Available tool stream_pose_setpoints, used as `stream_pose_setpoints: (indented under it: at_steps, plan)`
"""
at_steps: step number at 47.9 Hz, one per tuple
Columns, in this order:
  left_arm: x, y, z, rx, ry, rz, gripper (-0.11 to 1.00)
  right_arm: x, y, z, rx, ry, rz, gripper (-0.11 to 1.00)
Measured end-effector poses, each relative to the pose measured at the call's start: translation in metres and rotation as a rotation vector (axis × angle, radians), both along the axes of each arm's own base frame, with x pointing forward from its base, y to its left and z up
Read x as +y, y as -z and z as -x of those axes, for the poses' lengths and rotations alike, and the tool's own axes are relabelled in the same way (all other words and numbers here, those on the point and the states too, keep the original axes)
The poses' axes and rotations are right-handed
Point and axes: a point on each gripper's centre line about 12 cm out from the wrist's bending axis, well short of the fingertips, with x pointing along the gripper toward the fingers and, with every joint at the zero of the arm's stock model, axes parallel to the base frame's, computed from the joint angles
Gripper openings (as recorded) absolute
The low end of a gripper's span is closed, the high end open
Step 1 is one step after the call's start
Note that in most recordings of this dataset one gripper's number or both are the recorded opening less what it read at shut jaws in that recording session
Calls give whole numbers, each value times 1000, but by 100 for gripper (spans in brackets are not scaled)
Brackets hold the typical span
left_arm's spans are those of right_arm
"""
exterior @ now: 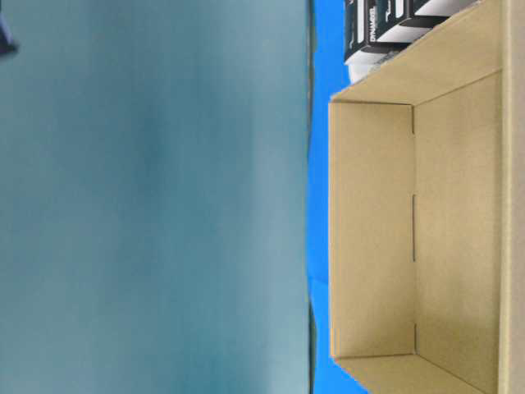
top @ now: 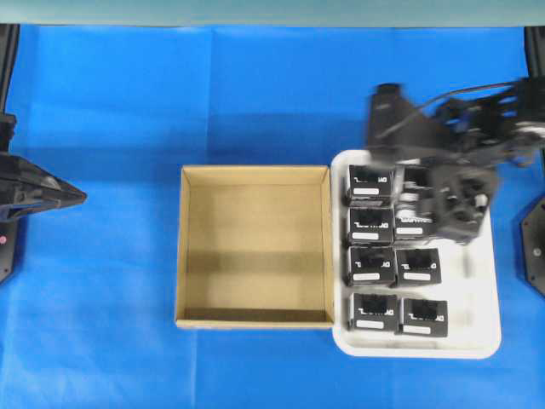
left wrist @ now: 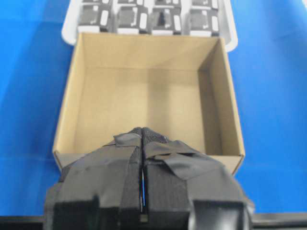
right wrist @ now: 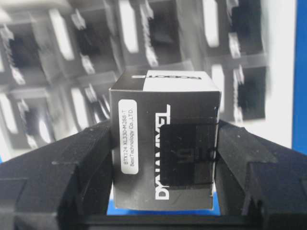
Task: Pick the box from inside the cardboard box.
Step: 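Lower the black box into the empty slot on the white tray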
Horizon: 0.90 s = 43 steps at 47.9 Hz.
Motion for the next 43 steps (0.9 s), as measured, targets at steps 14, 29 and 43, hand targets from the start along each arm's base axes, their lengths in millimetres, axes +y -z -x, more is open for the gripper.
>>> stream_pose_setpoints:
  at_steps: [14,29,43]
  plan:
    - [0,-1,0,-8,0,0,-6,10,27,59,-20,-1,7,60]
    - [1,-4,-1,-32,-4,-1,-6,15,69,81,-35,-63,32,60]
    - [1,-7,-2,-63,-10,27,-7,13,88,76,-66,-89,54,60]
